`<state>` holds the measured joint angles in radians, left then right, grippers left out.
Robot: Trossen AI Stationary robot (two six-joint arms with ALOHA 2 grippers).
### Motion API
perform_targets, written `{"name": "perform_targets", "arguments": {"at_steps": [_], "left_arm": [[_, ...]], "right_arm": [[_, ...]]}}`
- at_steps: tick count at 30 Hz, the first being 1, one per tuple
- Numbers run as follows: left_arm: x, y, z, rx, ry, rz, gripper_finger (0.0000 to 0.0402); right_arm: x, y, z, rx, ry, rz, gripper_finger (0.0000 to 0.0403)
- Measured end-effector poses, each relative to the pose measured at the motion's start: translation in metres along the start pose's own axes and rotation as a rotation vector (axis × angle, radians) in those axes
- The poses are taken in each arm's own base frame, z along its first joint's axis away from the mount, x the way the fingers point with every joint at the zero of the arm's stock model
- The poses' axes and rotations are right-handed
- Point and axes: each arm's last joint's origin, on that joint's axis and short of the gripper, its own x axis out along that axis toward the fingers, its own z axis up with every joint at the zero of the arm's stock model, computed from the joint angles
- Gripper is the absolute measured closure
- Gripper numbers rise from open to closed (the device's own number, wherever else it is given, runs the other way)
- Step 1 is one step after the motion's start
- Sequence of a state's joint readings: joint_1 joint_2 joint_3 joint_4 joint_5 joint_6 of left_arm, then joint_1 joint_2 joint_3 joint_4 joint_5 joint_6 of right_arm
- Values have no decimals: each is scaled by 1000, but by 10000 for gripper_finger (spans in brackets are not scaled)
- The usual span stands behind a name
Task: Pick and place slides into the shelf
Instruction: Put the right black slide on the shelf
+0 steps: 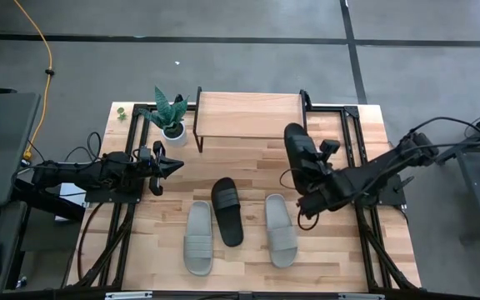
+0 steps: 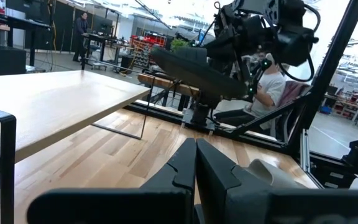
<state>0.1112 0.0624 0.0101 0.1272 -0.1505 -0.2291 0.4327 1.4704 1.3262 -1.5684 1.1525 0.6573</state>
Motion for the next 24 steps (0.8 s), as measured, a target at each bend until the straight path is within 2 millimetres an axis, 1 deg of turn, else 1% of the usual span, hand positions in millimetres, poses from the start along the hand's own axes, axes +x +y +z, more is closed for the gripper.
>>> {"name": "perform_targets", "arguments": {"at_steps": [4, 8, 13, 18, 24], "left_arm": [[0, 0, 0, 0, 0, 0, 401], [0, 0, 0, 0, 0, 0, 401], [0, 0, 0, 0, 0, 0, 401], [0, 0, 0, 0, 0, 0, 401], [0, 0, 0, 0, 0, 0, 401]], "right_arm": [[6, -7, 1, 7, 9, -8, 403], [15, -10, 7, -4, 12, -13, 403], [29, -13, 15, -38, 32, -14, 403], [44, -19, 18, -55, 72, -25, 403], [57, -34, 26, -26, 58, 49, 403]]}}
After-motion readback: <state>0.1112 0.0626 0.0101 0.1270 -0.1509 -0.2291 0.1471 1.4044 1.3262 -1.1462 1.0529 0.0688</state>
